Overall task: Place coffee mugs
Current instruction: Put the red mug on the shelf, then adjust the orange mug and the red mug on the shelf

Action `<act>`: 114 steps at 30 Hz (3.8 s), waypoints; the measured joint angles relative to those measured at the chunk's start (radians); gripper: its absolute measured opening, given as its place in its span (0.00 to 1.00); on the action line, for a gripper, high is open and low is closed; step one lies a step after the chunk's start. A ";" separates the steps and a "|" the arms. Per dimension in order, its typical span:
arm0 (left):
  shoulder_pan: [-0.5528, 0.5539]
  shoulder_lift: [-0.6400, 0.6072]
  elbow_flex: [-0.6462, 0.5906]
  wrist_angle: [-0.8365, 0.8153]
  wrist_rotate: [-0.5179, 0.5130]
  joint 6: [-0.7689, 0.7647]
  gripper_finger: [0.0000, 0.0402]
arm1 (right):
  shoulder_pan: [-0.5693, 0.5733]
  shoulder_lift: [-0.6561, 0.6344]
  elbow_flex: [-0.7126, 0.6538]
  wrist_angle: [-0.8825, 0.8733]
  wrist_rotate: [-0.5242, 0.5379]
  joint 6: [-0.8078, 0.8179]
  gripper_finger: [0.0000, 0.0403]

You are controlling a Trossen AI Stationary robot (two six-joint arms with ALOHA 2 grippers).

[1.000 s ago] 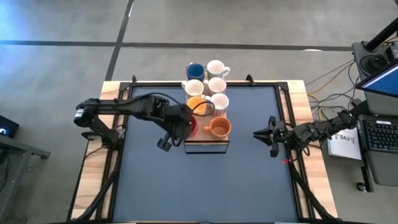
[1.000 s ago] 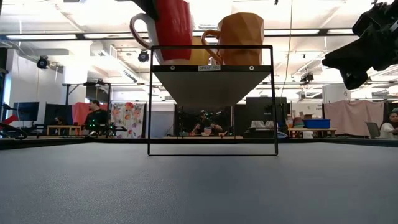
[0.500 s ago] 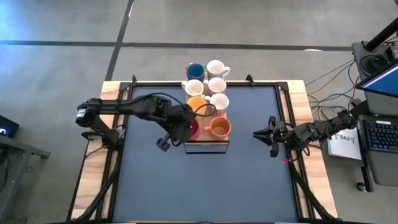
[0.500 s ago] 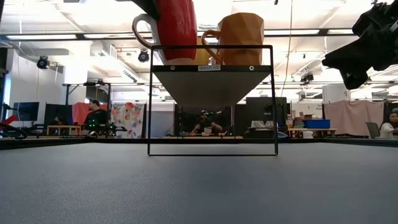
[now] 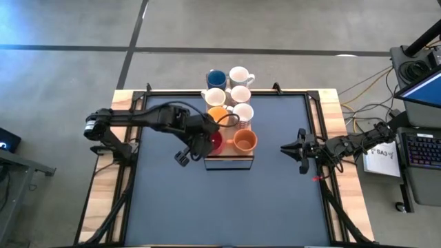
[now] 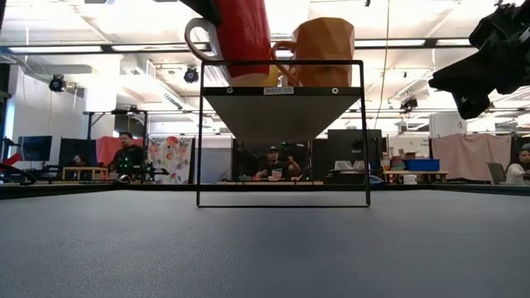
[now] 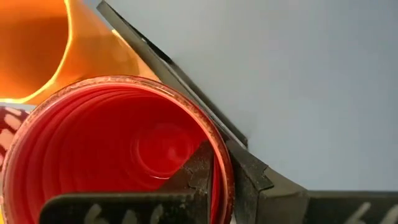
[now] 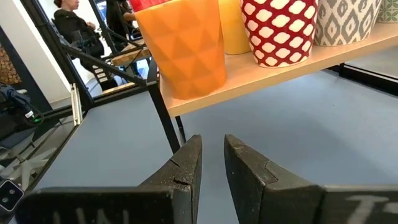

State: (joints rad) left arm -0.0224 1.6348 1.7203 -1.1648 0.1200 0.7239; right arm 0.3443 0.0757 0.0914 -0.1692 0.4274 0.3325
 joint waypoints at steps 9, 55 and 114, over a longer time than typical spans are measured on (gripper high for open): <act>0.031 0.000 -0.001 0.012 0.000 -0.046 0.04 | 0.000 0.000 0.000 0.000 0.000 0.000 0.14; 0.077 0.034 -0.033 0.076 0.085 -0.158 0.15 | 0.000 0.005 0.000 -0.002 0.000 0.000 0.14; -0.001 -0.034 -0.032 0.354 0.020 -0.337 0.25 | 0.000 0.005 0.000 -0.002 0.000 0.000 0.14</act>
State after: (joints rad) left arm -0.0232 1.6005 1.6880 -0.8105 0.1402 0.3869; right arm 0.3440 0.0811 0.0917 -0.1707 0.4277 0.3325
